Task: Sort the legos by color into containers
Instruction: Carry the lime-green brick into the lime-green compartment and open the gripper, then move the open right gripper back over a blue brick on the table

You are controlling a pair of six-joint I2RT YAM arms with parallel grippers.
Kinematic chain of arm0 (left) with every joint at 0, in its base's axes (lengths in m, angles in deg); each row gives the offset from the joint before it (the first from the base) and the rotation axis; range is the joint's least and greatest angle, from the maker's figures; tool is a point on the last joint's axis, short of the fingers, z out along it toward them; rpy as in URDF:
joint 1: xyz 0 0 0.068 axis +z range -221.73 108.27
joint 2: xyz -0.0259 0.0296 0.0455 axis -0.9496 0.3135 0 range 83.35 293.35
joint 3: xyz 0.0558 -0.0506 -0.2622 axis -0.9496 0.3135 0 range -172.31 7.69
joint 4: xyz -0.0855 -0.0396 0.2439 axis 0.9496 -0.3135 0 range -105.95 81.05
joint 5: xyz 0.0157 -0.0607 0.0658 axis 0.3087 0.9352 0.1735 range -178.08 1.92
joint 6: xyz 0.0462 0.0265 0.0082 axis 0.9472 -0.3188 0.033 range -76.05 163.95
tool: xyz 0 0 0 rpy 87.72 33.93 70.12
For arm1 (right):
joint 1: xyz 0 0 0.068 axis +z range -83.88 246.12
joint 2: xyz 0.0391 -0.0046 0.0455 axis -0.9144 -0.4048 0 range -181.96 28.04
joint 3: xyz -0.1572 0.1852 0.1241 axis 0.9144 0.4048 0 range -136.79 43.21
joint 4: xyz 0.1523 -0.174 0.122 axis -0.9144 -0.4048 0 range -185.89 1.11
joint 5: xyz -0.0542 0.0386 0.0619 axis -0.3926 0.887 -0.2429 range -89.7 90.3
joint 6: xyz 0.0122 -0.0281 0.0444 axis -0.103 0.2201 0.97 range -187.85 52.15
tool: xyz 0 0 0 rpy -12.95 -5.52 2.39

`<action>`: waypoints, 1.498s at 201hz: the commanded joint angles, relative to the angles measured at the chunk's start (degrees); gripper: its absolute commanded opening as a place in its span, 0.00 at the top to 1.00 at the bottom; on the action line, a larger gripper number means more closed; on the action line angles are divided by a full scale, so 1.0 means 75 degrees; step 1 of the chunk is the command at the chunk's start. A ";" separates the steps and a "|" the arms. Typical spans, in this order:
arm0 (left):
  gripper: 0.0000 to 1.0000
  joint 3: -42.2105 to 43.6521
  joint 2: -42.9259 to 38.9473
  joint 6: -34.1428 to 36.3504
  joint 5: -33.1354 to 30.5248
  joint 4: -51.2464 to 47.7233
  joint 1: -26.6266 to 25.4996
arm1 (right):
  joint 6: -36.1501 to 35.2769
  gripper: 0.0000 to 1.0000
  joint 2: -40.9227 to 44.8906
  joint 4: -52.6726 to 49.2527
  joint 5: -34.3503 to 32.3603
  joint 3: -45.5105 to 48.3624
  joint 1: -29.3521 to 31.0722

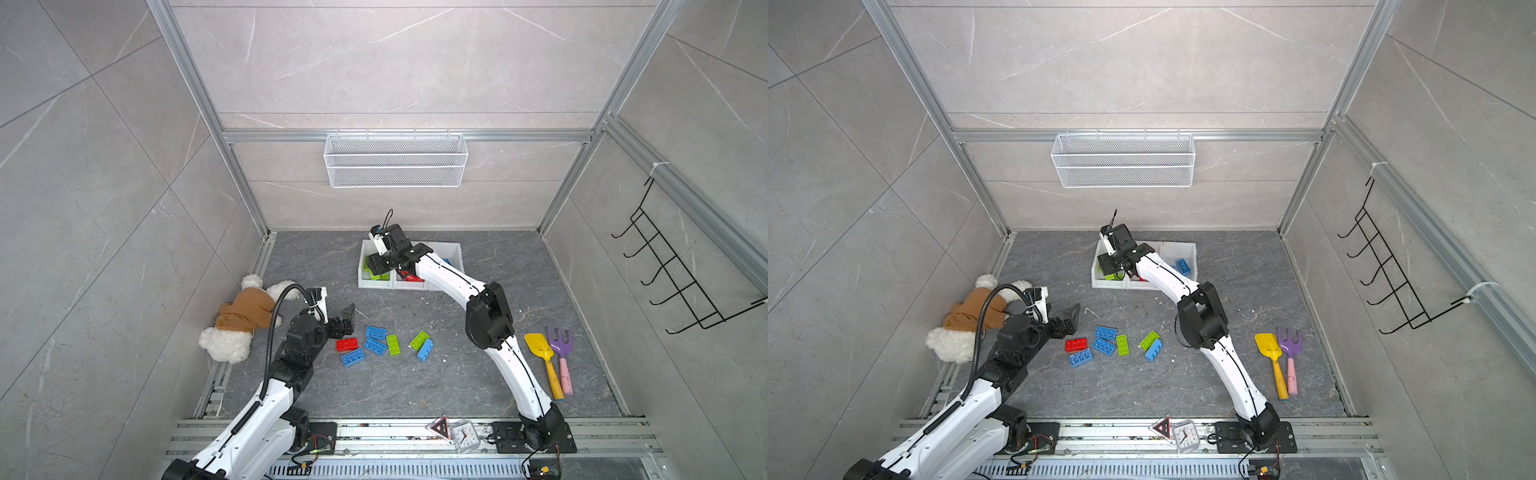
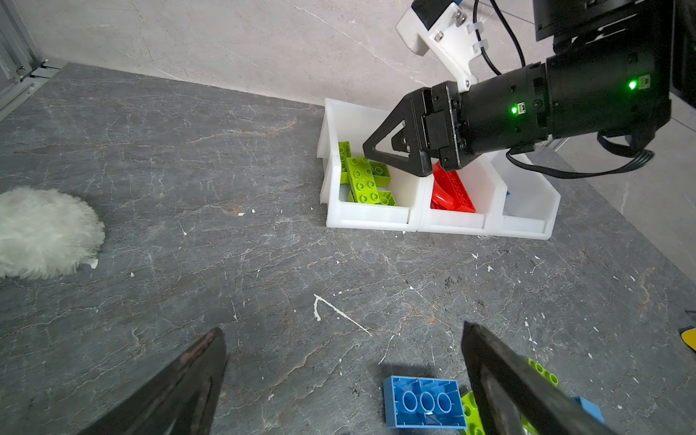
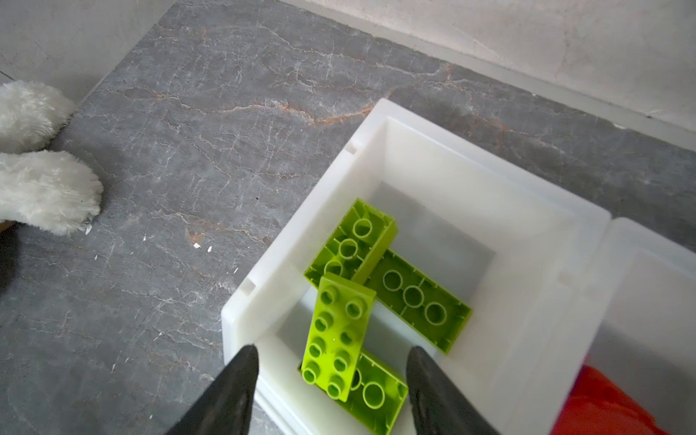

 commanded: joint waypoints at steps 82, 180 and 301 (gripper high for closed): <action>0.00 -0.0088 0.0060 -0.0004 -0.0001 0.0293 0.0014 | 0.1314 0.31 0.5528 0.1638 0.0437 0.7330 0.0021; 0.00 -0.0116 0.0245 0.0054 -0.0060 0.0297 0.0014 | 0.2920 0.29 0.8096 0.2215 0.0299 1.1515 0.0355; 0.00 -0.0156 0.0488 0.0056 0.0026 0.0390 0.0014 | 0.2907 0.29 0.7076 0.1584 -0.0115 1.1165 0.0951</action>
